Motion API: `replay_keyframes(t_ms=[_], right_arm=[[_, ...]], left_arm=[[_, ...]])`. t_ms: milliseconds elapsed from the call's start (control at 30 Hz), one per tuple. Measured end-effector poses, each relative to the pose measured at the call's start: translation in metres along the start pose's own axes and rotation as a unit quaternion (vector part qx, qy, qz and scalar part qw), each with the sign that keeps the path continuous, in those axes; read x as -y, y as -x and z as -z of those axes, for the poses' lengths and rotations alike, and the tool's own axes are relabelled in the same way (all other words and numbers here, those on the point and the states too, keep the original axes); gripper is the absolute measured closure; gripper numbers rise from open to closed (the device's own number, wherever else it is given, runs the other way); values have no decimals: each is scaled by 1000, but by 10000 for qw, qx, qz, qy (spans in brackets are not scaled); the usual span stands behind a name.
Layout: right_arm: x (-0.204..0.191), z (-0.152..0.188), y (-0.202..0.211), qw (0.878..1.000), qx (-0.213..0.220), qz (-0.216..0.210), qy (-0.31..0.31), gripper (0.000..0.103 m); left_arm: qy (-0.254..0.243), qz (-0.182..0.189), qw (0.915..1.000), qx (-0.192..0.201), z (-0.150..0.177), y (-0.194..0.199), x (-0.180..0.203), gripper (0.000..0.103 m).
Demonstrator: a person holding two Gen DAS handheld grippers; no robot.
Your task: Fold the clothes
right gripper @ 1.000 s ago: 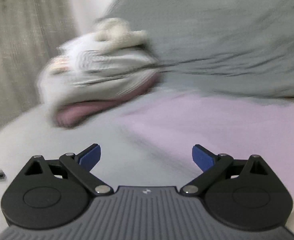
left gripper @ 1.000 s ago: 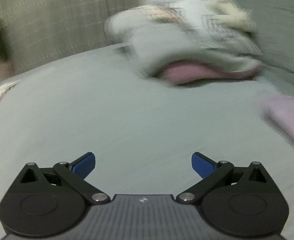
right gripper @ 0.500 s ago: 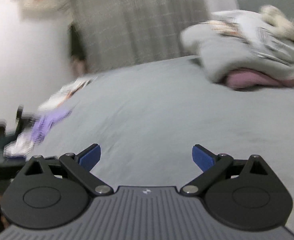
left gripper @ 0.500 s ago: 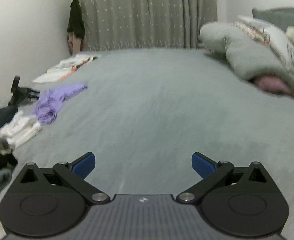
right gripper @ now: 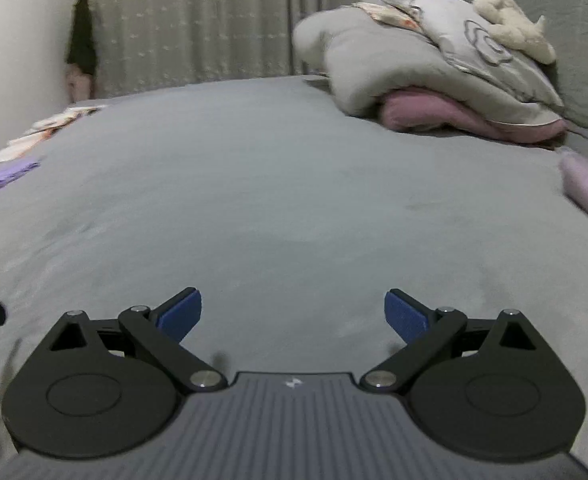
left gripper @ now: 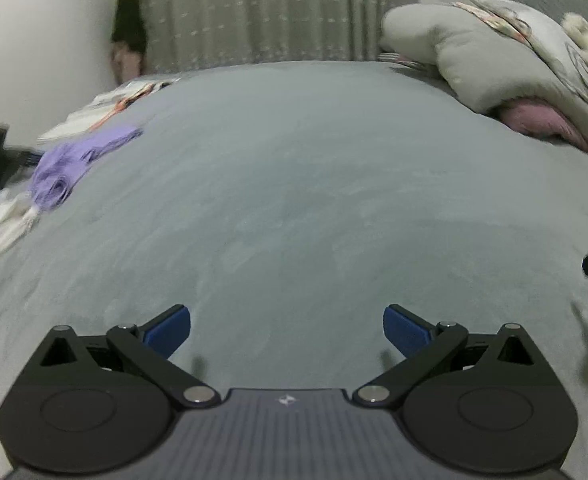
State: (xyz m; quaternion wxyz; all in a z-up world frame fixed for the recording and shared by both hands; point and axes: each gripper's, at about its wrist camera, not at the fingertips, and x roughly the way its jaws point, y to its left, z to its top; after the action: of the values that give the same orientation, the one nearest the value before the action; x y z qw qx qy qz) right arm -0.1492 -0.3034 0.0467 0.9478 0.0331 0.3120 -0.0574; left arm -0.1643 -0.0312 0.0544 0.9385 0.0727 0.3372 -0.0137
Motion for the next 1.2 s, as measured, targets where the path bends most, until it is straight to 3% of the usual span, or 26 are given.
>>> replay_keyframes(t_ms=[100, 200, 300, 367, 467, 667, 800, 933, 1200], right_arm=[[0, -20, -23, 9973, -512, -222, 481, 5], [-7, -39, -43, 9890, -955, -511, 1002, 5], [-6, -41, -51, 9925, -570, -485, 964, 5], [0, -35, -60, 9957, -357, -491, 695, 5], [9, -34, -73, 9969, -585, -152, -504, 5], [-20, -28, -67, 9977, -502, -267, 357, 5], [-16, -19, -72, 9975, -512, -354, 342, 0], [-11, -16, -78, 9985, -189, -416, 304, 0], [-7, -22, -87, 9985, -131, -398, 349, 0]], left_arm=[[-415, 53, 9991, -95, -17, -21, 15, 1], [-447, 24, 9990, 67, -34, -39, 19, 1], [-246, 19, 9995, 214, -36, -62, 9, 1], [-138, -162, 9997, 97, -31, -80, 3, 1], [-114, -177, 9998, -21, -30, -98, 1, 1], [-23, -189, 9998, 114, -36, -102, 6, 1], [71, -198, 9996, 195, -37, -112, 9, 0], [232, -98, 9996, 157, -37, -121, 6, 0], [451, 58, 9988, 171, -35, -122, 0, 0]])
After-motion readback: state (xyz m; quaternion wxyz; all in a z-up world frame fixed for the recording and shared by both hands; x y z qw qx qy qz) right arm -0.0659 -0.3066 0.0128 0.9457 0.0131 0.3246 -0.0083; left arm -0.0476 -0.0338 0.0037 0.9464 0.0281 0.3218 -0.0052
